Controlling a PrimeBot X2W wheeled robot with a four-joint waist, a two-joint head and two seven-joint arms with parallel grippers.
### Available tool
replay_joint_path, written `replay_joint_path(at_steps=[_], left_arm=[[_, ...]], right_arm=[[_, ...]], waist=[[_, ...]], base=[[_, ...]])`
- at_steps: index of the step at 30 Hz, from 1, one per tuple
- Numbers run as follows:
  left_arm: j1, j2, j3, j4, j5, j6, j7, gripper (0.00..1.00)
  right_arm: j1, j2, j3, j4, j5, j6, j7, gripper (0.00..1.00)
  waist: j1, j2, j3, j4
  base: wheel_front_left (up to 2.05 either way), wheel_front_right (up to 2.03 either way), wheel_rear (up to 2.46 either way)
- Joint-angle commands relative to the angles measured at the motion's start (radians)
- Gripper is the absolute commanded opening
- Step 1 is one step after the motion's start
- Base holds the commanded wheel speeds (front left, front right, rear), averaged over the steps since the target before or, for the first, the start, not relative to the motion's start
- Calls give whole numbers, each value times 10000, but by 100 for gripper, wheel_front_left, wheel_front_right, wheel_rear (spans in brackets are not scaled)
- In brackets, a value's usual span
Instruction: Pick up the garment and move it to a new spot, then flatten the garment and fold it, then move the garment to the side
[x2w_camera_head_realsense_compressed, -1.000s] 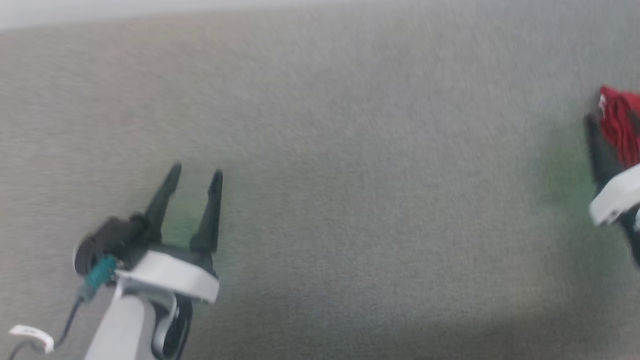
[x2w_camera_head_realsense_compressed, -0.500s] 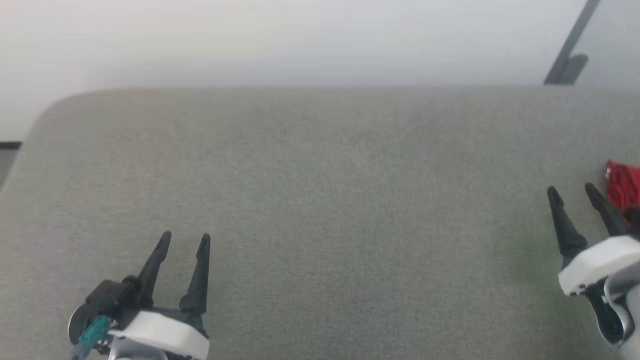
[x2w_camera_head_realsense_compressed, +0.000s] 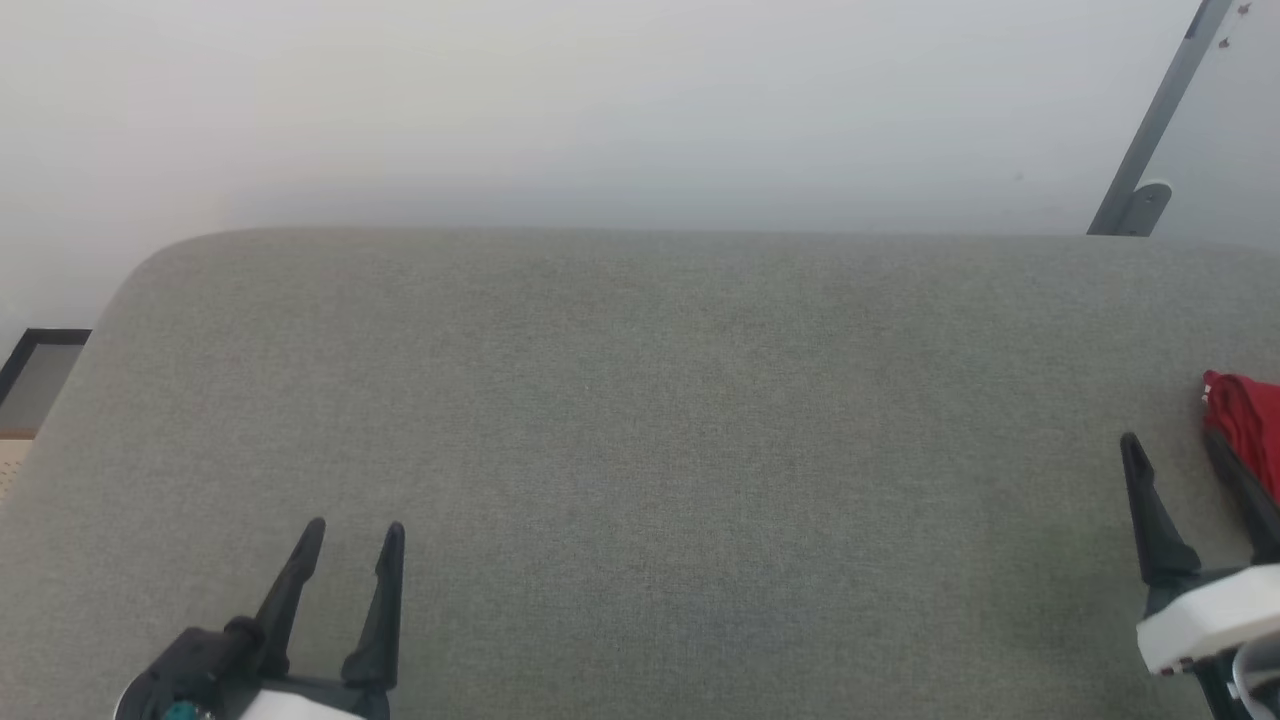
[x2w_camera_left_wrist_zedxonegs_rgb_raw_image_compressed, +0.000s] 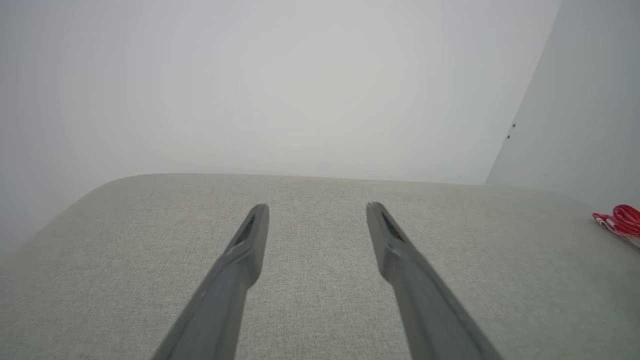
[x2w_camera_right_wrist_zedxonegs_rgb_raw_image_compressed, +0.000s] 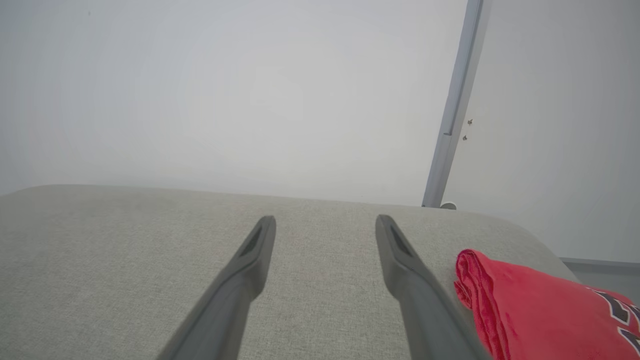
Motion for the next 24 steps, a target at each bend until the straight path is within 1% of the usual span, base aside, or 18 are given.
replay_joint_path(at_steps=[1, 5, 10, 15, 24], left_arm=[[203, 15, 33, -124, 62, -17, 1, 100], [485, -19, 64, -399, 94, -18, 1, 100], [645, -46, 112, -501, 61, -18, 1, 100], [518, -68, 67, -533, 136, -18, 1, 100], [473, -58, -7, -441, 201, -18, 1, 100]], right_arm=[[267, 129, -131, -304, -133, 0, 120, 100], [738, 420, -538, -992, -248, 0, 349, 100], [1050, 708, -813, -1467, -334, 0, 587, 100], [1169, 891, -1004, -1708, -336, 0, 735, 100], [1245, 1003, -1103, -1836, -219, 0, 796, 100]], waist=[[0, -1, -18, 6], [0, -1, -10, -12], [0, -1, 8, -25], [0, -1, 22, -25], [0, -1, 51, -51]], base=[[0, 0, 0], [0, 0, 0], [0, 0, 0], [0, 0, 0], [0, 0, 0]])
